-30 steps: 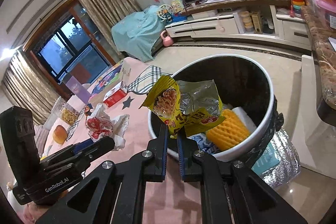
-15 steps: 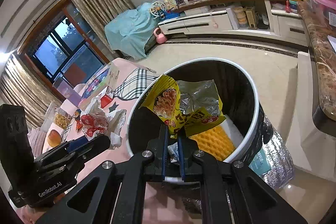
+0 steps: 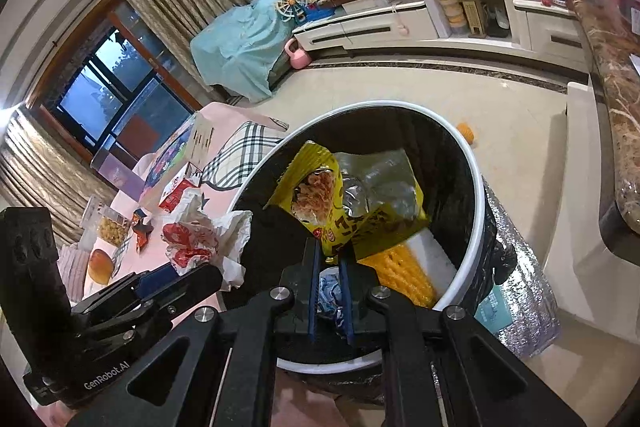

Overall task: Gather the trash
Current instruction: 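Open both tools over the bin to drop the white bag and yellow snack bag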

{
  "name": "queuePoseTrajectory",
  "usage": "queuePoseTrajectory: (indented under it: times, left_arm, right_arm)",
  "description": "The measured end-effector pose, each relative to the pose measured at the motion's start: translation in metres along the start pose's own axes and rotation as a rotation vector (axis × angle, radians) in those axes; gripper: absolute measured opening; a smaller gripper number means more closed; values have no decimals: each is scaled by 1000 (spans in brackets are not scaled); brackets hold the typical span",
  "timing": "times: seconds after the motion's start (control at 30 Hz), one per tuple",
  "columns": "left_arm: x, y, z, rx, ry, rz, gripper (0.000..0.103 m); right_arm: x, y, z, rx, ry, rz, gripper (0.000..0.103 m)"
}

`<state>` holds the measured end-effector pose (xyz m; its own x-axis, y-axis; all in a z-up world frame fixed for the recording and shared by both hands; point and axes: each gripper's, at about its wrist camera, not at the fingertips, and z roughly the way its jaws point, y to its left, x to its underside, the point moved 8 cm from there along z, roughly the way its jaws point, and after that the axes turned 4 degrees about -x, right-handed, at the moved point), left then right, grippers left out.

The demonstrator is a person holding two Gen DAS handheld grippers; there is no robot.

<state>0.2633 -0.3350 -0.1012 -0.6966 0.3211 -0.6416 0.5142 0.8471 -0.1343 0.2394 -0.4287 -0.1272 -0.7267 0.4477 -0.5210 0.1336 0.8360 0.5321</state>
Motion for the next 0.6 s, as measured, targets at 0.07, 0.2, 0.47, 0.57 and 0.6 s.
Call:
queuePoseTrajectory:
  times: [0.07,0.2,0.47,0.57,0.6]
  left_arm:
    - [0,0,-1,1,-1,-2,46]
    - [0,2,-2,-5,-2,-4,51]
    - [7,14,-13,-7,-18,-43,61]
    - [15,24,-18,-14,-20,-63,62]
    - [16,26,-19,-14,-20,-71,62]
  right_arm:
    - [-1,-2,0,0,3,15,14]
    - [-1,-5,-2,9,1,21,18]
    - [2,-2,-10,9,-31,34,45]
    - [3,1,-16,10,-56,38,55]
    - [3,2,-18,12,-63,38,60]
